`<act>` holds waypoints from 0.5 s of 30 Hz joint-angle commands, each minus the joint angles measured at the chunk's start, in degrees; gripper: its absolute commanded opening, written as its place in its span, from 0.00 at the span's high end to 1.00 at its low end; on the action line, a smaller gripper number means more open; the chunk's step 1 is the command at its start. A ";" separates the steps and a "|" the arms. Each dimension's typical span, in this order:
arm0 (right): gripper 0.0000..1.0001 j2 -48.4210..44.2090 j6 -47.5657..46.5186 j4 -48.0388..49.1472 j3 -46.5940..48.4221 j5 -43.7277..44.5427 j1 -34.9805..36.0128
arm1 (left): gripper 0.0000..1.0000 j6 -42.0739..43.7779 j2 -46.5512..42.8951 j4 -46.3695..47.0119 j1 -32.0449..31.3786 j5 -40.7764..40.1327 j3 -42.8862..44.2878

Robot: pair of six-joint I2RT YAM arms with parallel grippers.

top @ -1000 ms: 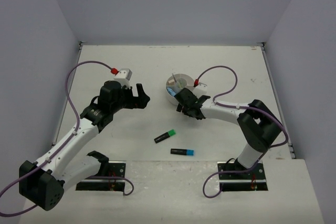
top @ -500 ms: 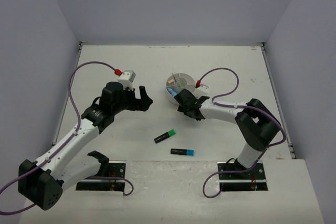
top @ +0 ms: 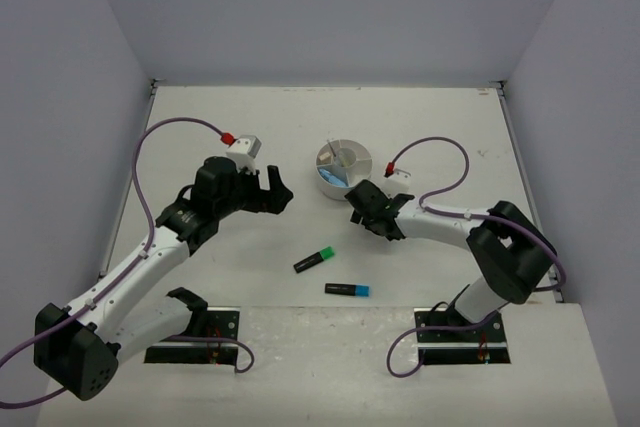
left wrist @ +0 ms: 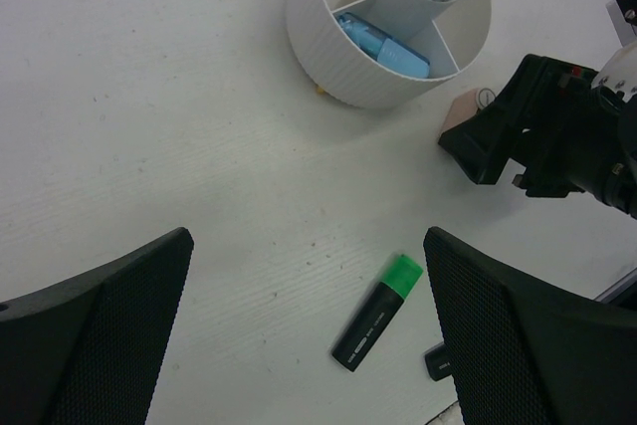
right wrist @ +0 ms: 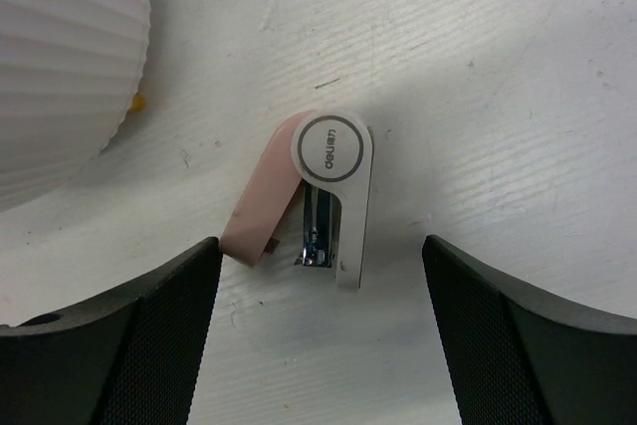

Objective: Sort the stationery into containers
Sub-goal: Move the stapler to the center of the board, then pick up the stapler from the center of the board.

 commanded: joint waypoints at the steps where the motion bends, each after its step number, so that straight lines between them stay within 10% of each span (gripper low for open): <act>1: 0.16 0.89 -0.84 -0.23 2.45 1.72 -1.59 | 0.00 1.24 -0.26 1.20 -0.52 1.21 0.17; 12: 0.23 4.82 -0.69 -0.85 4.27 1.37 -2.36 | 0.00 1.58 -0.40 0.95 -0.72 1.13 -0.05; 15: 0.43 3.32 0.37 -0.56 3.39 1.61 -2.36 | 0.00 1.44 -0.06 1.17 -0.72 1.21 0.07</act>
